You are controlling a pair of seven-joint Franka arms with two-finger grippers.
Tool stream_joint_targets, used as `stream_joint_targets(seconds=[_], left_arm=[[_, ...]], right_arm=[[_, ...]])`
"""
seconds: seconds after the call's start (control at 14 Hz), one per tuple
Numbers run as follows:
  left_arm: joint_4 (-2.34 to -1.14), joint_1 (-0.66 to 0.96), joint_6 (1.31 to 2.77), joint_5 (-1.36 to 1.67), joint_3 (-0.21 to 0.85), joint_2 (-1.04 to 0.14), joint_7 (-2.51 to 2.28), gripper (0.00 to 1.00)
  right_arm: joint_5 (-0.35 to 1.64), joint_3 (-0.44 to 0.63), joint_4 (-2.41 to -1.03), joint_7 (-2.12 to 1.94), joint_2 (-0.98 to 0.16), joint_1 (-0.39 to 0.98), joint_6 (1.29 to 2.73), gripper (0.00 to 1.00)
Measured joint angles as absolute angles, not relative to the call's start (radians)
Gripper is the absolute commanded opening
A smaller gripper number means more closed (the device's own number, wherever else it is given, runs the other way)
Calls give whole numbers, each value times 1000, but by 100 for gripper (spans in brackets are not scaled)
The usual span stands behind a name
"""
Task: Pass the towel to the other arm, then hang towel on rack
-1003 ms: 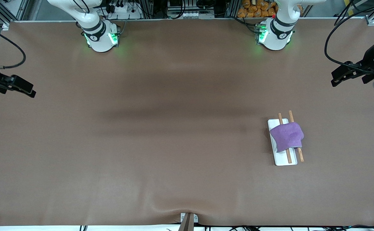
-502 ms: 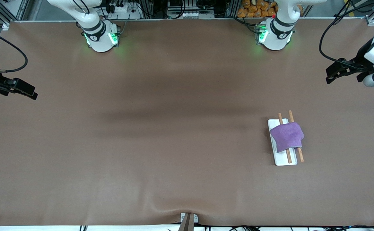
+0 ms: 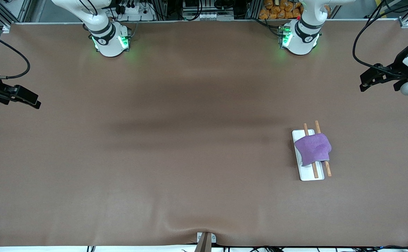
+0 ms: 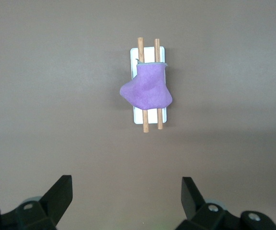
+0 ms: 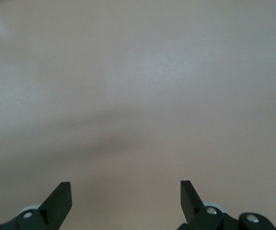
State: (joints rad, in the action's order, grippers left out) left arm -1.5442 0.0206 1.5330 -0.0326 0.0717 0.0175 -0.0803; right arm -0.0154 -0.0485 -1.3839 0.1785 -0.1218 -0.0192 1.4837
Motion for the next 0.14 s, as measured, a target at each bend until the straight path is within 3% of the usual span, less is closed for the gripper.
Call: stream_joint_targets(seconds=[0.14], left_arm=[[-1544,5,1534,-33,89,17,-80,100]], right_arm=[[-15,-48,-1384,179,-122,-19,1484,100]])
